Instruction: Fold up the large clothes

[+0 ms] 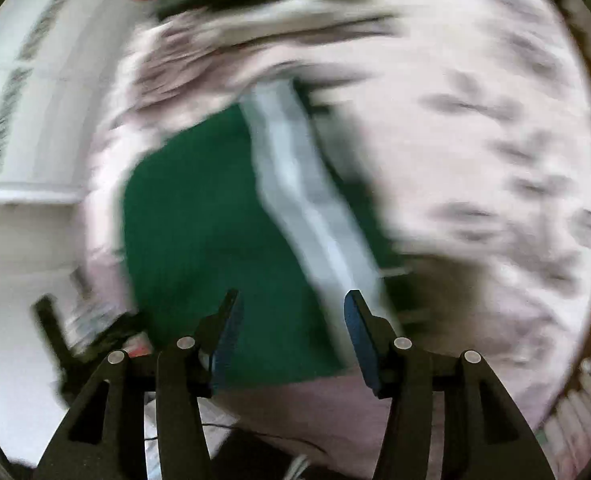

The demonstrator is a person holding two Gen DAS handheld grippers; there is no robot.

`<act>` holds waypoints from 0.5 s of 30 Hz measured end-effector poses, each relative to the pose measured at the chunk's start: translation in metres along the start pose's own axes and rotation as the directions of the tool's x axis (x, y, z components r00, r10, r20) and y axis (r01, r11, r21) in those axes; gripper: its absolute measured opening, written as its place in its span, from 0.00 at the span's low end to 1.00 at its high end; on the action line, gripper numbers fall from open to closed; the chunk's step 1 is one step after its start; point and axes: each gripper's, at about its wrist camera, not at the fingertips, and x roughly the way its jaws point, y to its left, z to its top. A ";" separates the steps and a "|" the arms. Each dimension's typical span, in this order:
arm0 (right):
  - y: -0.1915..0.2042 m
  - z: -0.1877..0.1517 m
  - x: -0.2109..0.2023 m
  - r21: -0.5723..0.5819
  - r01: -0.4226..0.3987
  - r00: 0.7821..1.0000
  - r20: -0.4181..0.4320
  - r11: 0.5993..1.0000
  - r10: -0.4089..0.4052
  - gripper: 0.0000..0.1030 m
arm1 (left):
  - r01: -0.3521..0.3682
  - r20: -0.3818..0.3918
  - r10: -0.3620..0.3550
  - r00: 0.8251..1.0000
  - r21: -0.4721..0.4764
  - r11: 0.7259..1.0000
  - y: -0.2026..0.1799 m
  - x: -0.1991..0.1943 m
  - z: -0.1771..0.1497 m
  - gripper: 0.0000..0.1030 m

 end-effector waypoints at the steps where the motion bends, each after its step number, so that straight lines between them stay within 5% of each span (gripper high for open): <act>1: 0.020 0.001 0.014 -0.017 -0.058 0.998 -0.040 0.998 0.057 0.53 | -0.036 0.011 0.036 0.999 -0.018 0.999 0.011 -0.005 -0.003 1.00; 4: 0.078 0.011 0.074 -0.070 -0.135 0.987 -0.102 0.988 0.127 0.48 | -0.097 -0.008 0.097 0.995 -0.073 0.993 0.043 -0.001 -0.012 1.00; 6: 0.120 0.014 0.126 -0.111 -0.126 0.984 -0.138 0.986 0.110 0.26 | -0.110 -0.034 0.106 0.994 -0.115 0.987 0.064 0.007 -0.015 1.00; 9: 0.150 0.009 0.190 -0.158 -0.007 0.983 -0.183 0.987 -0.022 0.23 | -0.132 -0.028 0.129 0.991 -0.139 0.982 0.082 0.004 -0.017 1.00; 15: 0.193 0.001 0.272 -0.272 0.121 0.941 -0.273 0.955 -0.197 0.23 | -0.148 -0.033 0.144 0.989 -0.175 0.973 0.104 0.003 -0.011 1.00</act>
